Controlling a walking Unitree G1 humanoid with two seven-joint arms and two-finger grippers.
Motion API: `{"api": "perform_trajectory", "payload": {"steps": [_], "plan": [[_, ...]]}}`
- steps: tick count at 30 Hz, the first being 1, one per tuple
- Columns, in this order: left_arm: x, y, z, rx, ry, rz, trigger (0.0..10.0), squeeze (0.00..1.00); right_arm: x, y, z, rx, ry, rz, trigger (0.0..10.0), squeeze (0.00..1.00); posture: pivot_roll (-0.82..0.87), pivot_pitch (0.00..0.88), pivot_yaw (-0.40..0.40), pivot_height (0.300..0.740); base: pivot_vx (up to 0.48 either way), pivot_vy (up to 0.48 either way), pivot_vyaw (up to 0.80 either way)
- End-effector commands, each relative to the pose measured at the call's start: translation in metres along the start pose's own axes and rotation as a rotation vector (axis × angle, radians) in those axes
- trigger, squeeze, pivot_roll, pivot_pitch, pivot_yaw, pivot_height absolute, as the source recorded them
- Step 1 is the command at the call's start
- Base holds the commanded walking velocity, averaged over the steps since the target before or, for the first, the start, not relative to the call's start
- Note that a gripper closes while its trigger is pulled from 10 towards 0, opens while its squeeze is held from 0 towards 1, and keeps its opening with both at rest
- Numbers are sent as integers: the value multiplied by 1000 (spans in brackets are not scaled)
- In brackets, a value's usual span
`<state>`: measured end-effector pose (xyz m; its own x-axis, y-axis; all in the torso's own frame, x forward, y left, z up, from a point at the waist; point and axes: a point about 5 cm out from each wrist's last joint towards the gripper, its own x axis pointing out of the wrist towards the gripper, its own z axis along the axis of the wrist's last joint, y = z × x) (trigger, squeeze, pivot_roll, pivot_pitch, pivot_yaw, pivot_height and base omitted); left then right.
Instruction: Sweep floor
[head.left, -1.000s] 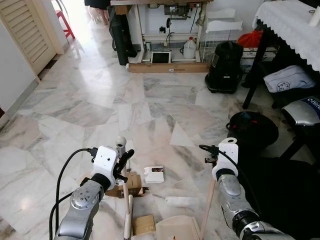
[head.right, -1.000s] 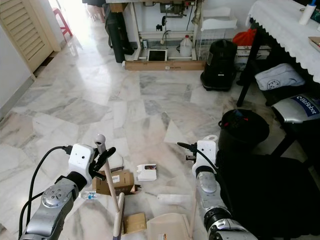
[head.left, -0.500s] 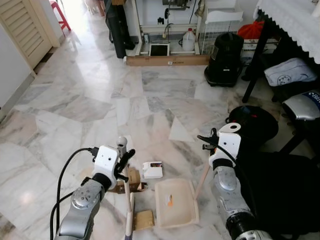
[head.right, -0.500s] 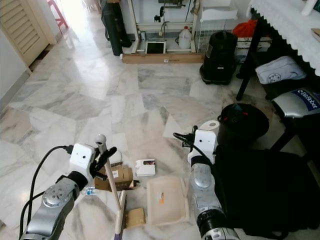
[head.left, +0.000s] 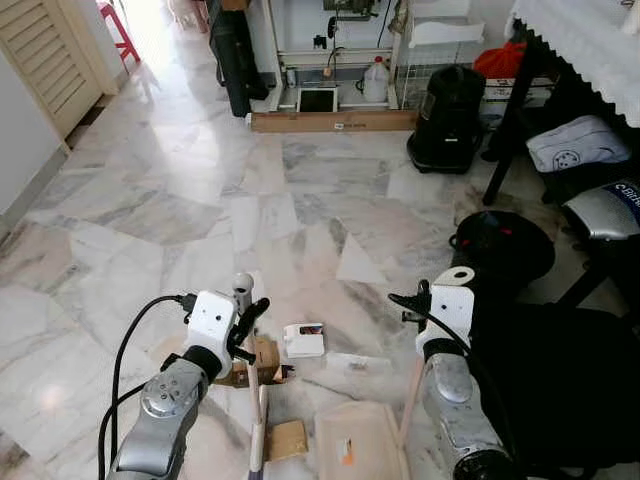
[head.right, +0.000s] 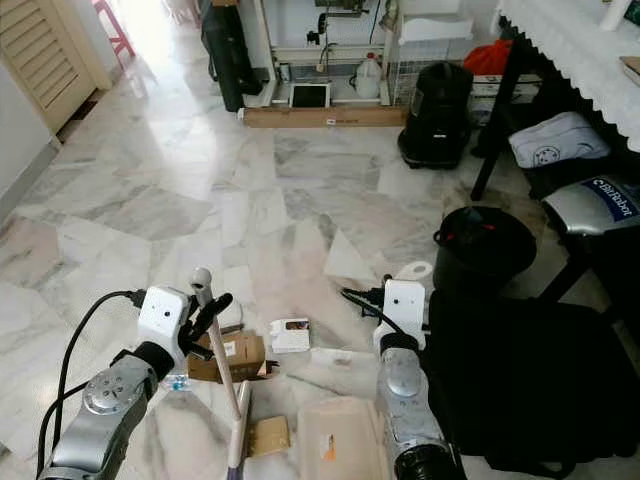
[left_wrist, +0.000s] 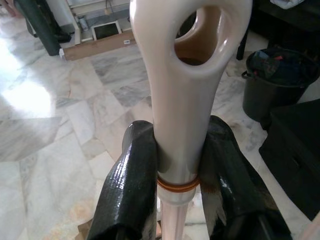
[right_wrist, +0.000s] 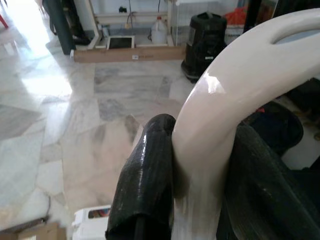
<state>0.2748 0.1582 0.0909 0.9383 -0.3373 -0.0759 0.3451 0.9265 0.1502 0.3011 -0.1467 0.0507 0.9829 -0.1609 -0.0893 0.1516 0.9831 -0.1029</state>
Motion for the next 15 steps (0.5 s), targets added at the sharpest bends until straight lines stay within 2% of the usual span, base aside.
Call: {"api": "perform_trajectory", "payload": {"steps": [1, 15], "plan": [[-3, 6, 6, 27, -20, 8, 10000, 0, -2, 5, 3, -9, -15, 13, 10000, 0, 120, 63, 74, 740, 0, 0, 0], [-9, 9, 3, 36, -9, 13, 10000, 0, -1, 1, -10, -12, -2, -7, 10000, 0, 129, 43, 77, 740, 0, 0, 0]]}}
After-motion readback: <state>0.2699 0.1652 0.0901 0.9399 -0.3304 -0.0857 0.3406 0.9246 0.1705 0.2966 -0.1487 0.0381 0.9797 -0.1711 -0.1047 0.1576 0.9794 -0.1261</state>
